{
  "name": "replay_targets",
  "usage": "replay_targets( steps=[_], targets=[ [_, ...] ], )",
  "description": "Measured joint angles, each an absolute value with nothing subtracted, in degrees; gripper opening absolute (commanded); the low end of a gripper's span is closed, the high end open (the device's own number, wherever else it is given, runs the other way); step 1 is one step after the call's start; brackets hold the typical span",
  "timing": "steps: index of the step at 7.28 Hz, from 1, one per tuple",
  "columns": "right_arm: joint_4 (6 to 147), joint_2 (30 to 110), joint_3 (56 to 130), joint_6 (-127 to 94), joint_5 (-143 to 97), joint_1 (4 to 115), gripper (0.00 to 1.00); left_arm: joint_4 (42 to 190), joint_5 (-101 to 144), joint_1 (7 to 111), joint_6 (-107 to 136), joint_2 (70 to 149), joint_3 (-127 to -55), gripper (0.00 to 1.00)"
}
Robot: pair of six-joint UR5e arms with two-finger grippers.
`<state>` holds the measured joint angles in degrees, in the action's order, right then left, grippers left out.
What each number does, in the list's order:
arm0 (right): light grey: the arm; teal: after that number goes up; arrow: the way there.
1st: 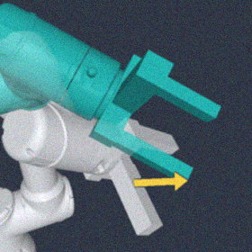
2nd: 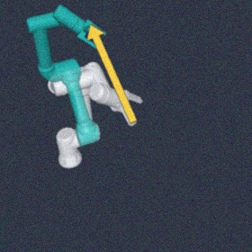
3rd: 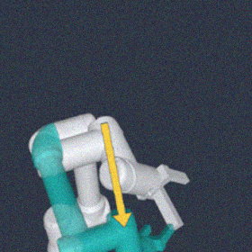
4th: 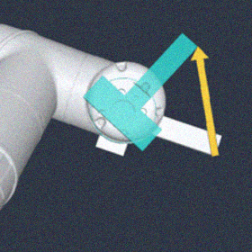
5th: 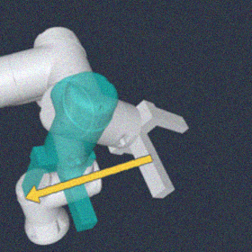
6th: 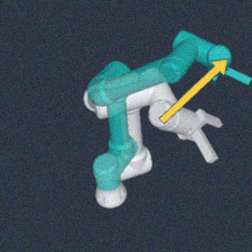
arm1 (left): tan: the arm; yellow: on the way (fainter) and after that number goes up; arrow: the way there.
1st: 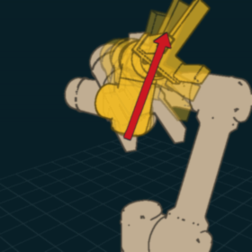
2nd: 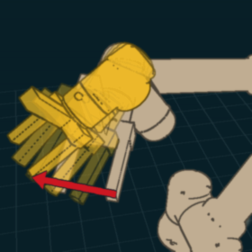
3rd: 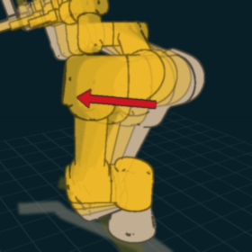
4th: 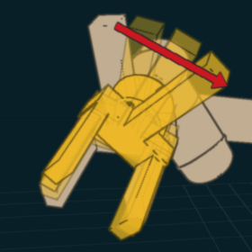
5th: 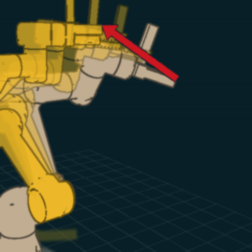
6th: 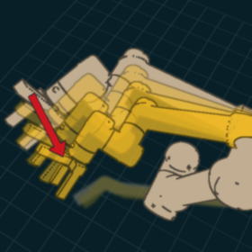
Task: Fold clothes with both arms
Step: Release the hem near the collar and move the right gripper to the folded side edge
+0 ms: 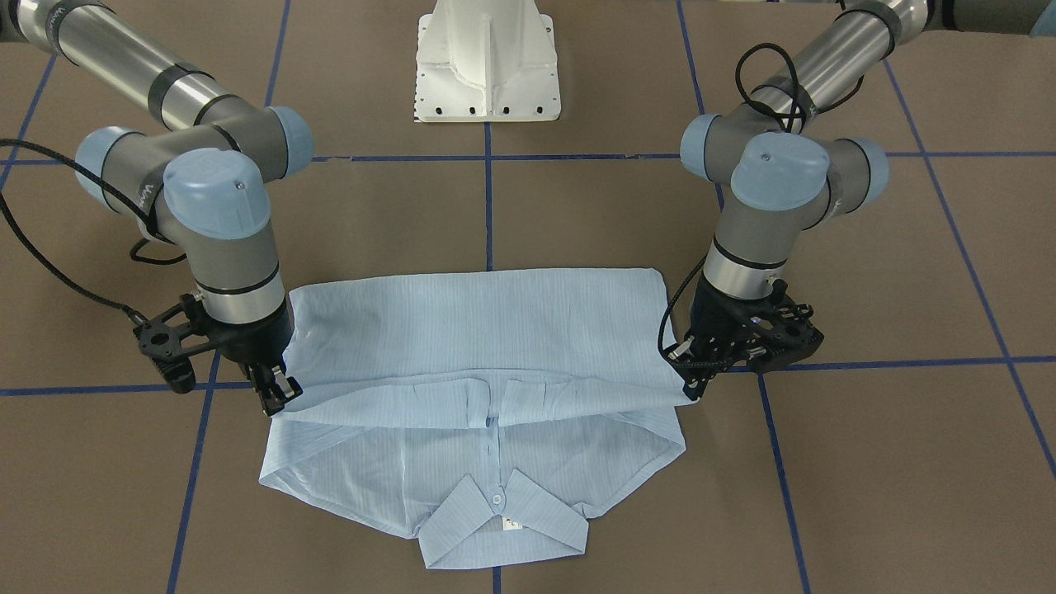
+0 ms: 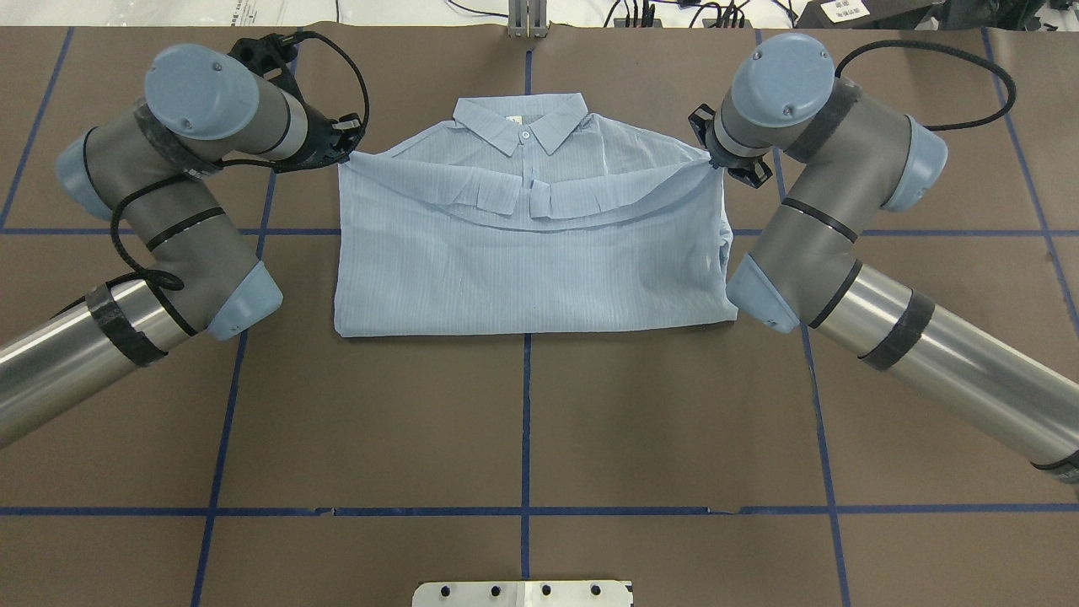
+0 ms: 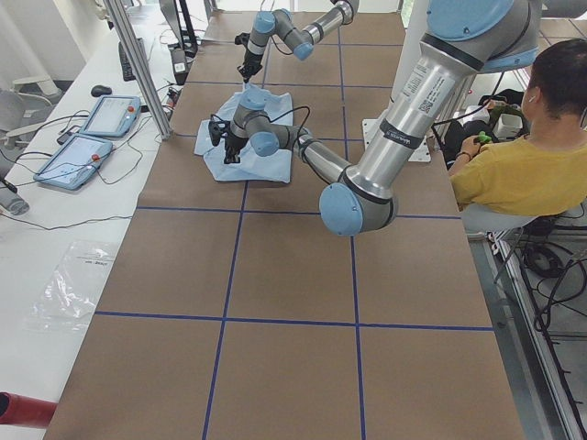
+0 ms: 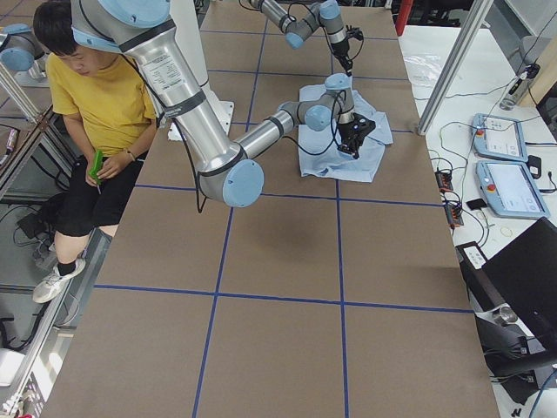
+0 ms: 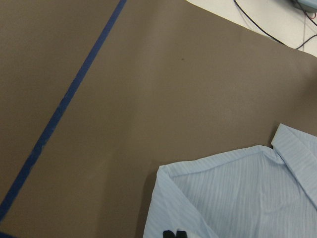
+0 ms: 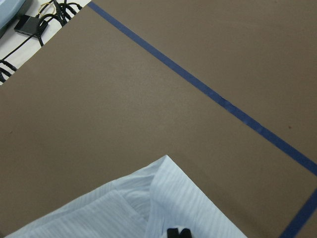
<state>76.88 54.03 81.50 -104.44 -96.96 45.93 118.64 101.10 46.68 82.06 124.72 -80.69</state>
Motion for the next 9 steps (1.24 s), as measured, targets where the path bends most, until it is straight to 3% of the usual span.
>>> replay_targets(
  steps=[3,4,5,7,9],
  targets=[
    [71.10,51.10,72.09,-103.25,-95.52,46.11,0.00,127.54,100.83,47.00,82.01,126.91,-71.32,0.00],
    [70.84,50.85,71.16,-103.21,-95.49,46.09,0.73,128.45,100.82,46.97,81.98,127.34,-70.03,0.10],
    [70.73,50.66,70.68,-103.19,-95.53,46.07,1.00,129.32,100.81,46.95,81.94,127.67,-69.04,0.42],
    [70.71,49.96,70.44,-103.04,-95.82,46.14,1.00,130.08,100.81,46.94,81.92,127.81,-68.31,0.50],
    [70.59,50.36,72.14,-100.60,-97.35,46.59,1.00,130.21,100.89,46.94,81.86,127.80,-68.51,0.51]
  ],
)
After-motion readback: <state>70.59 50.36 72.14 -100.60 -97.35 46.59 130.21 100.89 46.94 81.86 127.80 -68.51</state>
